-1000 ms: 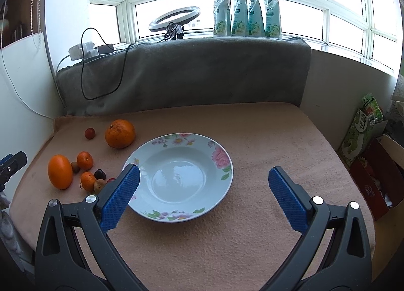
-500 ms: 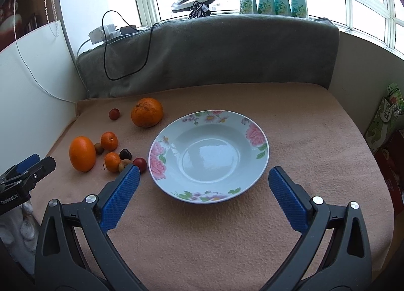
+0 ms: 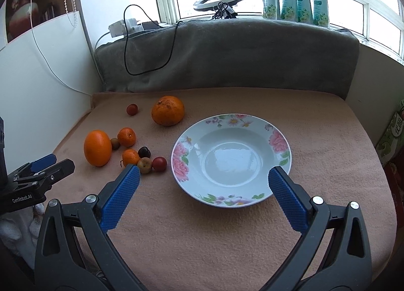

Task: Organize fruits
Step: 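Move the right tool toward the large orange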

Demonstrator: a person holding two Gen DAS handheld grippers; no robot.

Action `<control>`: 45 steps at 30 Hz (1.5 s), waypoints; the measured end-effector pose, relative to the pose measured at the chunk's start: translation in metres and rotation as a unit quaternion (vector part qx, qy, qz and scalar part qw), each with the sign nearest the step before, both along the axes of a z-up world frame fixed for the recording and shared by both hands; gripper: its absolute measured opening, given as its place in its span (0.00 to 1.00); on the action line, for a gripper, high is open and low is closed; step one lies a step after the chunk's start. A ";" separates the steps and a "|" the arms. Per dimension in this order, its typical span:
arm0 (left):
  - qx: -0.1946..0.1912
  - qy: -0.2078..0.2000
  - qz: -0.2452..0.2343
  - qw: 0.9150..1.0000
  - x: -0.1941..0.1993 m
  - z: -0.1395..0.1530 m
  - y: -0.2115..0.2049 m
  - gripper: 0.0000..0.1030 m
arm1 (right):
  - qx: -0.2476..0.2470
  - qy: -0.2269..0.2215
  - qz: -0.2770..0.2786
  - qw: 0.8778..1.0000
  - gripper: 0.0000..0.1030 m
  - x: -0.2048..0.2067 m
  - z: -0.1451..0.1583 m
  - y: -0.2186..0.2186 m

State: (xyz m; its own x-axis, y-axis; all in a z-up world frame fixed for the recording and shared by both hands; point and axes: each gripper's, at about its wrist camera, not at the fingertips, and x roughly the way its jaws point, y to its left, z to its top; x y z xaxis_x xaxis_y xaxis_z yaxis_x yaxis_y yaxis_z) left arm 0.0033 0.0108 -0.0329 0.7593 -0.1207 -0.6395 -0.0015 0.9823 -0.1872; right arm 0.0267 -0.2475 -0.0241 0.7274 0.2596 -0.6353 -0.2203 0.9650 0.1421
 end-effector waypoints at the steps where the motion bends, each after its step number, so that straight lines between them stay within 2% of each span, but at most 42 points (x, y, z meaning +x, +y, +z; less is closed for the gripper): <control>1: -0.004 0.000 0.001 1.000 0.000 0.000 0.002 0.98 | 0.003 0.002 0.004 1.000 1.00 0.002 0.000 0.002; 9: -0.020 0.013 0.012 1.000 0.002 -0.011 0.020 0.98 | 0.003 0.017 0.042 0.999 1.00 0.017 -0.003 0.027; 11: -0.020 0.020 0.015 0.999 0.005 -0.015 0.023 0.94 | -0.002 0.026 0.053 0.998 1.00 0.021 -0.006 0.037; 19: -0.018 0.034 0.020 0.999 0.010 -0.023 0.036 0.93 | 0.005 0.059 0.096 0.994 1.00 0.035 -0.014 0.074; 24: -0.016 0.041 0.021 0.999 0.012 -0.027 0.043 0.89 | 0.014 0.073 0.115 0.991 1.00 0.043 -0.016 0.094; 32: -0.026 0.044 0.008 0.999 0.017 -0.032 0.048 0.83 | 0.016 0.085 0.136 0.987 0.95 0.056 -0.017 0.121; 35: -0.030 0.046 0.003 0.999 0.021 -0.034 0.047 0.82 | 0.018 0.093 0.143 0.985 0.85 0.060 -0.021 0.129; 45: -0.041 0.054 -0.008 0.998 0.029 -0.040 0.049 0.81 | 0.035 0.119 0.165 0.979 0.85 0.075 -0.030 0.154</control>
